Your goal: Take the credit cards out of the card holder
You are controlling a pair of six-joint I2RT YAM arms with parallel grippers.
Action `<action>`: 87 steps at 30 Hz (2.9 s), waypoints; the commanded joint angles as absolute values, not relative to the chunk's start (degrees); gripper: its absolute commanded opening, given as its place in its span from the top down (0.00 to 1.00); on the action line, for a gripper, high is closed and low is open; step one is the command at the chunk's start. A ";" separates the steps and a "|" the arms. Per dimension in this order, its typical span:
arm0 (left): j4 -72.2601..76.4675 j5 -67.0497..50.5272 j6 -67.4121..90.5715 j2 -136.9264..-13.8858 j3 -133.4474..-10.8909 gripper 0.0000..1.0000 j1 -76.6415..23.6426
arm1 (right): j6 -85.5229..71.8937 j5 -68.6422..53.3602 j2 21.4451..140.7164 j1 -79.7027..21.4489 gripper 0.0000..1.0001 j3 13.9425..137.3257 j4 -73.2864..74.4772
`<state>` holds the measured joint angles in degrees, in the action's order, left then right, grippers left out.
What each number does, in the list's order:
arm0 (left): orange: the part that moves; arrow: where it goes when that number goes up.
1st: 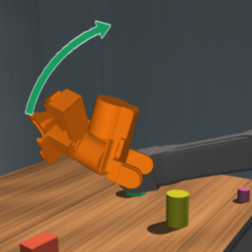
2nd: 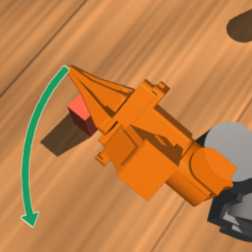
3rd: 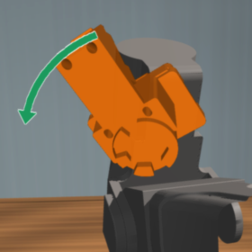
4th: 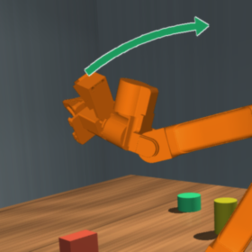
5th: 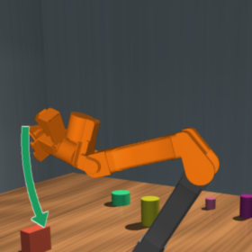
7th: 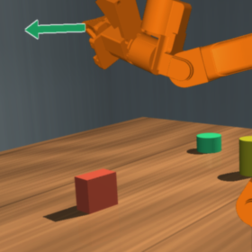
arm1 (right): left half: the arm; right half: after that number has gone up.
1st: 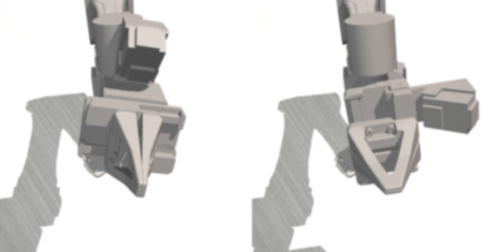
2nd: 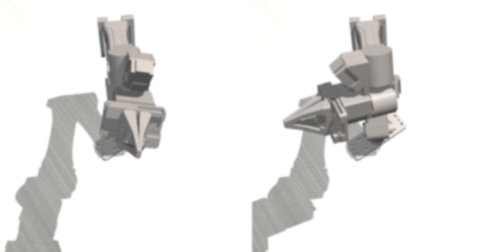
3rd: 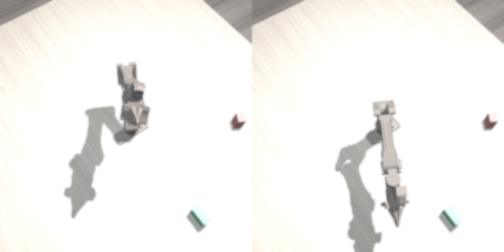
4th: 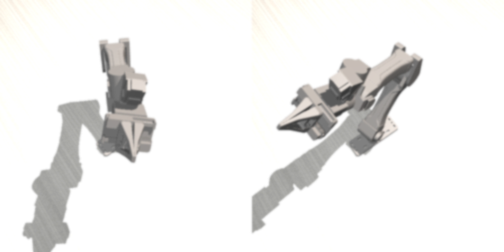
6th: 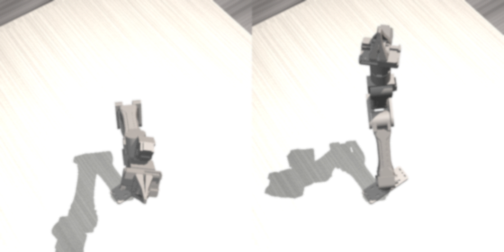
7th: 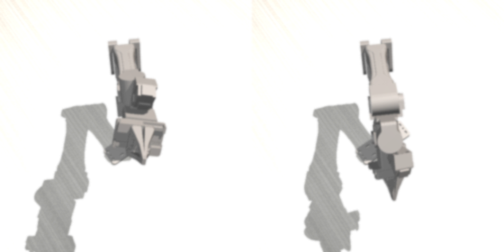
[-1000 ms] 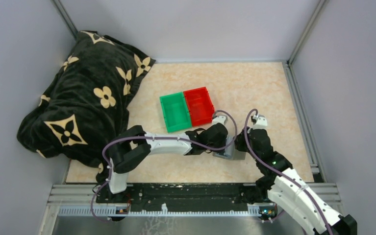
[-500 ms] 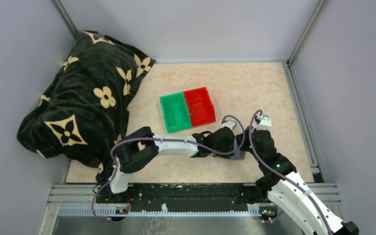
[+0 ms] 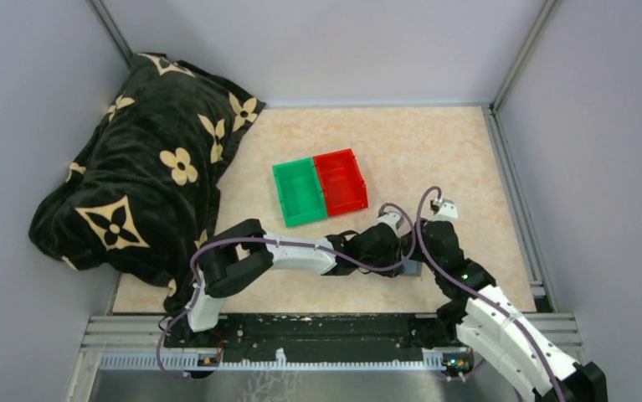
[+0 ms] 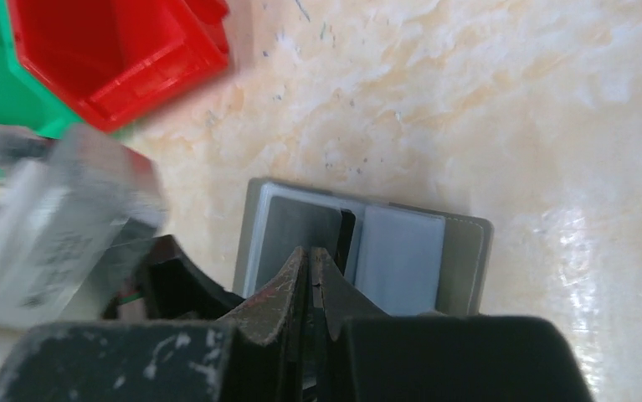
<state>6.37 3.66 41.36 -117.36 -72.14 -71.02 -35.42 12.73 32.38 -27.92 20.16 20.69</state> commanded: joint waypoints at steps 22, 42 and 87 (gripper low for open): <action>13.40 9.63 42.75 -104.60 -57.05 0.68 -66.38 | -41.62 5.62 36.91 -26.56 0.93 9.05 5.67; 14.16 6.17 45.76 -110.10 -56.63 0.70 -66.18 | -41.44 3.16 38.32 -26.37 0.58 8.82 5.64; 13.10 4.52 46.73 -112.60 -59.76 0.71 -66.15 | -38.18 -17.39 30.51 -26.29 0.85 7.48 -2.18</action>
